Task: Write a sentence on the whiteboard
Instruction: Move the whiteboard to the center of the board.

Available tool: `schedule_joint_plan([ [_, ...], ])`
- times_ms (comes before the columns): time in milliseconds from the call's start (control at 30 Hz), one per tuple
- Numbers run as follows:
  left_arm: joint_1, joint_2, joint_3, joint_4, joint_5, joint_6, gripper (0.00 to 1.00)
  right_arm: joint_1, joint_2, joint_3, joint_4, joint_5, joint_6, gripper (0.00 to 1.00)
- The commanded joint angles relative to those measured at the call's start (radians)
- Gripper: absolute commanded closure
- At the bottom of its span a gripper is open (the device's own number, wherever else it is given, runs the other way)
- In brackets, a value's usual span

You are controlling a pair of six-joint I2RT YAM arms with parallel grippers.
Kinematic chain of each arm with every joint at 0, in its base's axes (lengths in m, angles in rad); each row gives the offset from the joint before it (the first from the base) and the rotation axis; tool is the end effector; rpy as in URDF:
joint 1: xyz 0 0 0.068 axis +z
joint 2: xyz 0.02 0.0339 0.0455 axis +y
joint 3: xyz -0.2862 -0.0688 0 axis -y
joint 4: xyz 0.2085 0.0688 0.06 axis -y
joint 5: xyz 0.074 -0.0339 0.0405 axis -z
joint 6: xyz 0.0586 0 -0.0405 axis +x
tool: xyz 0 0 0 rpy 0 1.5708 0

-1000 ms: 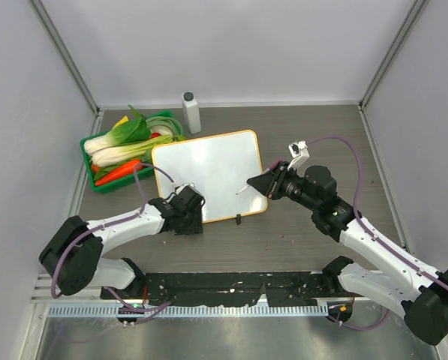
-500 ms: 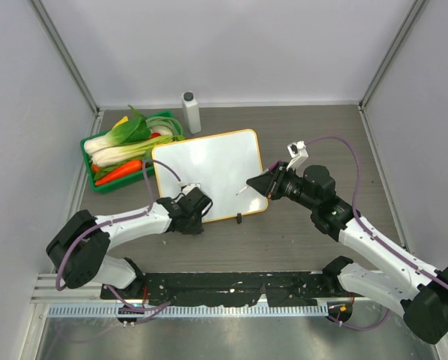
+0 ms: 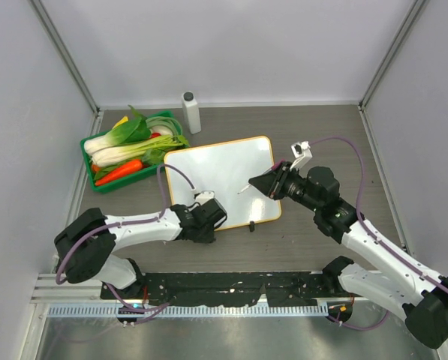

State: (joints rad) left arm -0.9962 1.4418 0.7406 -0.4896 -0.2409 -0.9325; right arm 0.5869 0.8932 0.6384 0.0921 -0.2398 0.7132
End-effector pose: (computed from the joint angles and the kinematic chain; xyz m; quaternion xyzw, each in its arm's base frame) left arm 0.1366 -0.1853 0.1871 0.0084 0.9751 -0.0868 0.2038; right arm 0.1477 0.1150 0.3208 -0.0295 0.7601 0.4615 0.4564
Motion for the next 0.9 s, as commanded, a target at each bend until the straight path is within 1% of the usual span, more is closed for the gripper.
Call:
schedule_joint_plan([
  [0, -0.076, 0.022, 0.031, 0.005, 0.037, -0.063, 1.0, -0.002, -0.049, 0.004, 0.009, 0.036, -0.001, 0.99],
  [200, -0.166, 0.028, 0.043, -0.004, 0.012, -0.138, 1.0, -0.002, -0.102, -0.011, -0.026, 0.054, 0.0, 0.99],
  [367, -0.226, 0.052, 0.054, -0.021, 0.018, -0.198, 1.0, -0.002, -0.154, -0.014, -0.069, 0.085, -0.006, 0.99],
  [467, -0.255, 0.078, 0.065, -0.018, 0.025, -0.212, 1.0, -0.002, -0.18, -0.016, -0.086, 0.096, -0.011, 0.99],
  [567, -0.286, 0.107, 0.104, -0.058, 0.008, -0.213, 0.99, -0.002, -0.192, -0.022, -0.118, 0.097, -0.008, 0.98],
  [667, -0.3, 0.127, 0.146, -0.115, -0.015, -0.219, 0.92, -0.004, -0.204, -0.032, -0.118, 0.1, 0.005, 0.99],
  [733, -0.315, 0.131, 0.157, -0.13, -0.021, -0.221, 0.84, -0.001, -0.211, -0.036, -0.12, 0.1, 0.009, 0.99],
  [800, -0.323, 0.128, 0.16, -0.133, -0.023, -0.224, 0.8, -0.004, -0.215, -0.036, -0.123, 0.1, 0.009, 0.99],
  [833, -0.328, 0.121, 0.16, -0.138, -0.024, -0.227, 0.76, -0.002, -0.22, -0.036, -0.126, 0.102, 0.011, 0.99],
  [867, -0.329, 0.117, 0.16, -0.145, -0.028, -0.232, 0.69, -0.002, -0.221, -0.037, -0.127, 0.102, 0.011, 0.99],
])
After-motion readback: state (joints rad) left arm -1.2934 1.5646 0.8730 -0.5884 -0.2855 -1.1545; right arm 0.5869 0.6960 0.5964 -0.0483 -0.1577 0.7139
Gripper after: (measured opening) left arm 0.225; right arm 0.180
